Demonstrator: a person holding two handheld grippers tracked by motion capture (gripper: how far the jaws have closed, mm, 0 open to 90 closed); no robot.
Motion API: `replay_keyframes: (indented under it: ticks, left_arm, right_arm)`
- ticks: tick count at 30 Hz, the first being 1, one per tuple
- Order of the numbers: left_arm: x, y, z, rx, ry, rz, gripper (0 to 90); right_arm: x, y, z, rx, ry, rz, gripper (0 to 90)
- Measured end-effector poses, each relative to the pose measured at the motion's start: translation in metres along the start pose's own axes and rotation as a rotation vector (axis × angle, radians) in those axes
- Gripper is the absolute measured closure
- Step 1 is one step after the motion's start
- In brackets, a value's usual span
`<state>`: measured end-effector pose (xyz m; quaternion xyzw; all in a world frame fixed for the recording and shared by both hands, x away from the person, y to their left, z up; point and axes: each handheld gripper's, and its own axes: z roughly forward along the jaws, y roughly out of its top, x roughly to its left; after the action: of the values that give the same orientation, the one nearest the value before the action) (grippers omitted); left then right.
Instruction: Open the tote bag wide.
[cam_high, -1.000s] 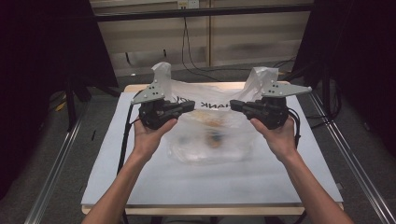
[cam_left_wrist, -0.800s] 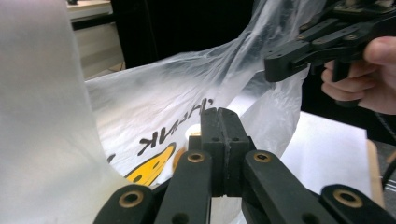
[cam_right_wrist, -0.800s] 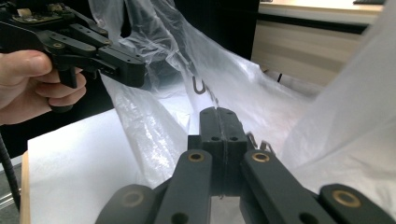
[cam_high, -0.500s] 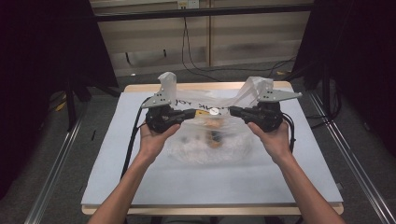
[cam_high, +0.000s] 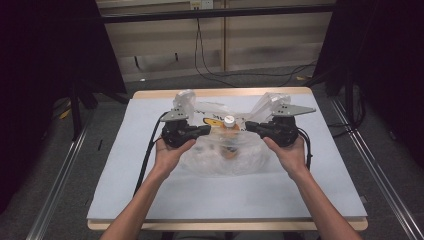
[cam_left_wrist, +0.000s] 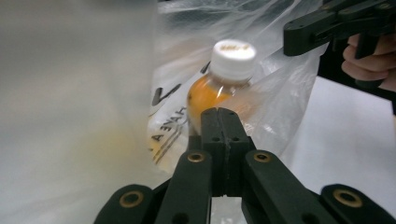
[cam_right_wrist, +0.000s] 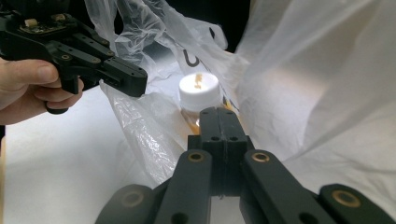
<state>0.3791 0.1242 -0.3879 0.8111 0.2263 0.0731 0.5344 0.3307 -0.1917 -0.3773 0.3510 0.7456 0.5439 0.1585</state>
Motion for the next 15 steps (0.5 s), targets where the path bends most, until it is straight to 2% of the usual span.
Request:
replay_keyframes:
  ticks: [3,8,12,13,15]
  left_arm:
    - [0.005,-0.007,0.005,0.006,0.0,-0.021,90.0]
    - [0.01,-0.016,0.018,0.042,-0.002,-0.023,90.0]
    - [0.015,-0.024,0.025,0.058,-0.004,-0.046,90.0]
    - [0.017,-0.026,0.028,0.067,-0.002,-0.043,90.0]
    - [0.02,-0.034,0.035,0.08,-0.009,-0.065,90.0]
  right_arm:
    - [-0.005,-0.007,0.003,0.017,-0.017,0.006,90.0]
    - [-0.018,-0.018,0.012,0.036,-0.032,0.032,90.0]
    - [-0.026,-0.026,0.02,0.051,-0.035,0.051,90.0]
    - [-0.03,-0.033,0.026,0.069,-0.031,0.06,90.0]
    - [-0.034,-0.041,0.033,0.09,-0.033,0.065,90.0]
